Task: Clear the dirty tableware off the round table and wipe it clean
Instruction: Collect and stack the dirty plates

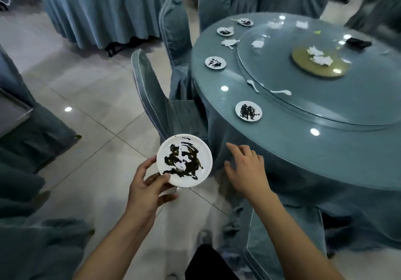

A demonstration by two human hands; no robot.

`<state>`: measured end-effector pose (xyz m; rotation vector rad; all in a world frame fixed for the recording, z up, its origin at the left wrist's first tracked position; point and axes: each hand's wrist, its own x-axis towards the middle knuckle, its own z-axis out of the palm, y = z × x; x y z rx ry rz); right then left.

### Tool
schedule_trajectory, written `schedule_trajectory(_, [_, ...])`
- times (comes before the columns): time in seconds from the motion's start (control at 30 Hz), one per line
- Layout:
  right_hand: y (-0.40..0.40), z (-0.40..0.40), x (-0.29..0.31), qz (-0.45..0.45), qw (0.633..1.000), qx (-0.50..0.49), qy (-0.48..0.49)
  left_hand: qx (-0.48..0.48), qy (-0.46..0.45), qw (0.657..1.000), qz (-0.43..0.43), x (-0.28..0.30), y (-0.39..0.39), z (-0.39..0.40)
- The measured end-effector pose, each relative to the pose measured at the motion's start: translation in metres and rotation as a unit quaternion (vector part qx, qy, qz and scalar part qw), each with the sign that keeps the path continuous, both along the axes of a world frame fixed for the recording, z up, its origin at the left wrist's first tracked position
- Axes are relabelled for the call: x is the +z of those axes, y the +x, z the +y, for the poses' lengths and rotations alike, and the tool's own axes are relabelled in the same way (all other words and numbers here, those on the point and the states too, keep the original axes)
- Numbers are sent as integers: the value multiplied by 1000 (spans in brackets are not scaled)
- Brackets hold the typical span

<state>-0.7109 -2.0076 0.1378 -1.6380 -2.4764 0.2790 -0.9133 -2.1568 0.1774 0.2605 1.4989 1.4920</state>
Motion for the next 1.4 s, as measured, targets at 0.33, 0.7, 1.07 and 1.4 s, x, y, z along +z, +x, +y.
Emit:
schedule_trajectory(0.33, [9,152,-48,-5,995,-81,-59,-39,-26,999,23,-22,-36,158])
schedule_trajectory(0.7, [20,327,-99,-25,969,-195,-147,-51,-37,998,19,-36,-38,307])
schedule_trajectory(1.07, [9,376,-151,98,885,-388,-236,-52,-74,996,23,-49,-54,350])
schedule_trajectory(1.4, [-5,393,-121,425,772,-404,-245,-44,-60,997,8,-48,-52,369])
